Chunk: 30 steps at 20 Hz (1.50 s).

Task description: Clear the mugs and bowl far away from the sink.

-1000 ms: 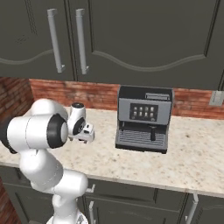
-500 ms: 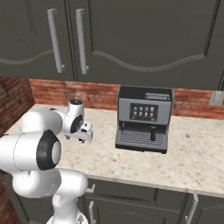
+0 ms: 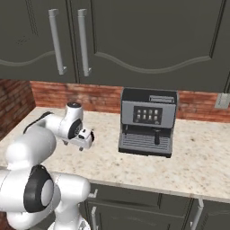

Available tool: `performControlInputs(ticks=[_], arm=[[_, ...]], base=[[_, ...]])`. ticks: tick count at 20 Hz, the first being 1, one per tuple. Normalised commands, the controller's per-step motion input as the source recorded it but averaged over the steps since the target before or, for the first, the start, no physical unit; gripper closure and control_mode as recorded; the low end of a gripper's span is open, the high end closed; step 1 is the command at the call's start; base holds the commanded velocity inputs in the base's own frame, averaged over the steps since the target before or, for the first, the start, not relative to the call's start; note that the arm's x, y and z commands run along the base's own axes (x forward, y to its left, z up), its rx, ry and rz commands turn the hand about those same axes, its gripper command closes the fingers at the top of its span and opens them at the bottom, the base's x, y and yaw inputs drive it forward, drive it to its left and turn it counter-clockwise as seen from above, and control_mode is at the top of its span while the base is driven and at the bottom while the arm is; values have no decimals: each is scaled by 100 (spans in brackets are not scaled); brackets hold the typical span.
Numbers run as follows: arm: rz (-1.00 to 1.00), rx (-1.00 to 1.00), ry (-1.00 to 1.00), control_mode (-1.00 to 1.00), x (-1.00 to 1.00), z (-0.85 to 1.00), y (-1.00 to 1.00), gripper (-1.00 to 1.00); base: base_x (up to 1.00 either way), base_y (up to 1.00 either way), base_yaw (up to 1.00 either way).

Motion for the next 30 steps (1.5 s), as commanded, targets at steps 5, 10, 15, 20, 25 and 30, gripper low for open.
performControlInputs(ticks=[5,10,15,20,25,30], arm=[[-10,2,0,-100,-55,21,-2,-100],[-13,6,1,-100,-78,41,-6,-100],[-14,4,3,-100,-71,48,-1,-100],[-13,2,11,-100,-51,58,0,-100],[-8,0,9,-100,-39,52,-6,-100],[-6,0,13,-100,-51,59,-13,-100]], base=[[0,0,0],[0,0,0],[0,0,0],[0,0,0],[0,0,0],[0,0,0]])
